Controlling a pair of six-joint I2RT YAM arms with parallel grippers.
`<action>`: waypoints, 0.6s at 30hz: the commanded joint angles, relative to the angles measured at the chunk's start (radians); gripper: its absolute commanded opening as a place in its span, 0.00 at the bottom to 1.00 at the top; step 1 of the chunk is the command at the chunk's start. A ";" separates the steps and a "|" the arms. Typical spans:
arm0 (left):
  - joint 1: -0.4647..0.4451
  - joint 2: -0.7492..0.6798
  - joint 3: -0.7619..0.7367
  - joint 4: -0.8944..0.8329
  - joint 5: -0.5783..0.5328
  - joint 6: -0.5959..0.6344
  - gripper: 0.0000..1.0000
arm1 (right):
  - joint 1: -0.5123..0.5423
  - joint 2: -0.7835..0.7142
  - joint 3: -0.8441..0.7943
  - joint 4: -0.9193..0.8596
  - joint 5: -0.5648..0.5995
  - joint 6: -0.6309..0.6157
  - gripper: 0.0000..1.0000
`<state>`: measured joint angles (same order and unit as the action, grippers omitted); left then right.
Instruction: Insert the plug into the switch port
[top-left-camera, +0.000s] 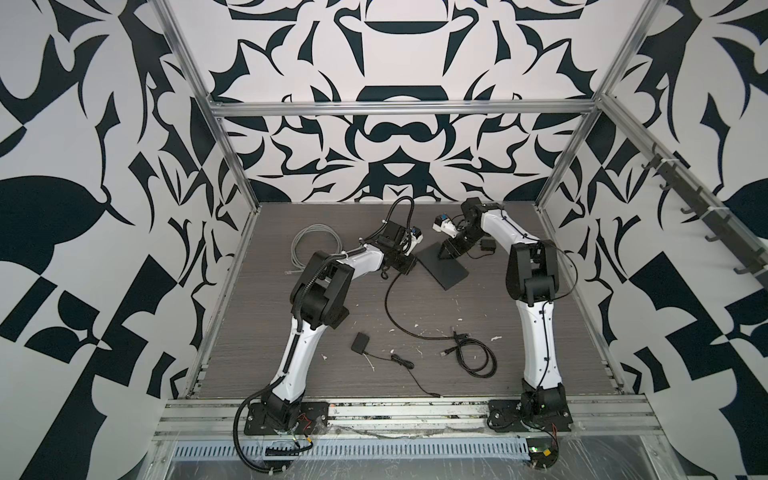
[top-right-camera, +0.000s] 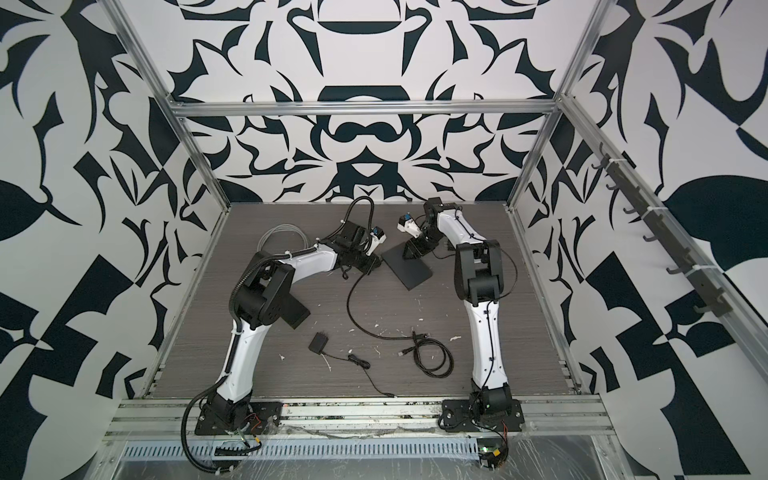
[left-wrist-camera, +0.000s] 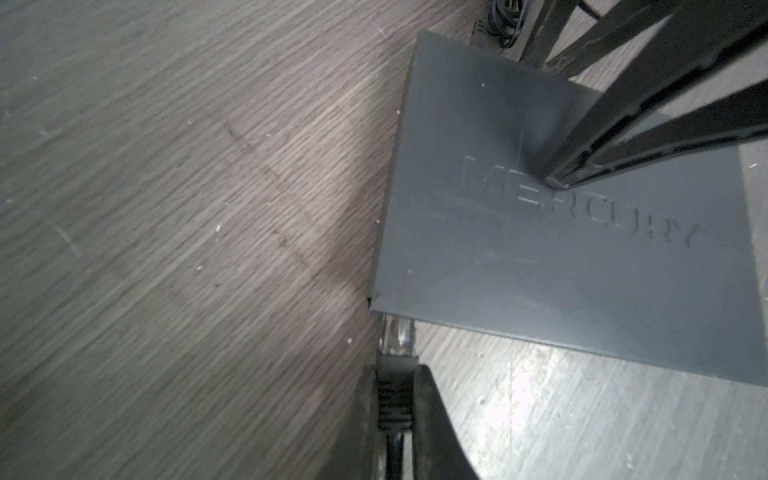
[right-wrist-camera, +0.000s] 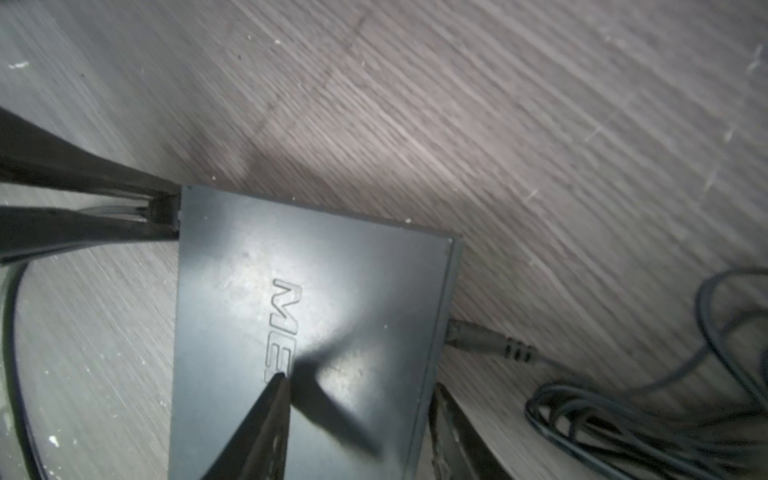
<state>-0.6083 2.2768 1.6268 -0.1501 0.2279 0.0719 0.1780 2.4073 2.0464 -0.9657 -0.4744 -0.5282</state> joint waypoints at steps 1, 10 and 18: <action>-0.076 0.040 -0.020 0.033 0.093 -0.012 0.02 | 0.176 0.058 -0.065 -0.180 -0.131 -0.101 0.46; -0.084 0.063 0.026 0.086 0.137 -0.095 0.00 | 0.204 0.058 -0.050 -0.211 -0.149 -0.133 0.44; -0.091 0.066 -0.003 0.192 0.157 -0.163 0.00 | 0.215 0.018 -0.044 -0.209 -0.201 -0.153 0.43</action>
<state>-0.6094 2.2787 1.6302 -0.1459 0.2367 -0.0196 0.1993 2.3920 2.0495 -0.9718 -0.4160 -0.5987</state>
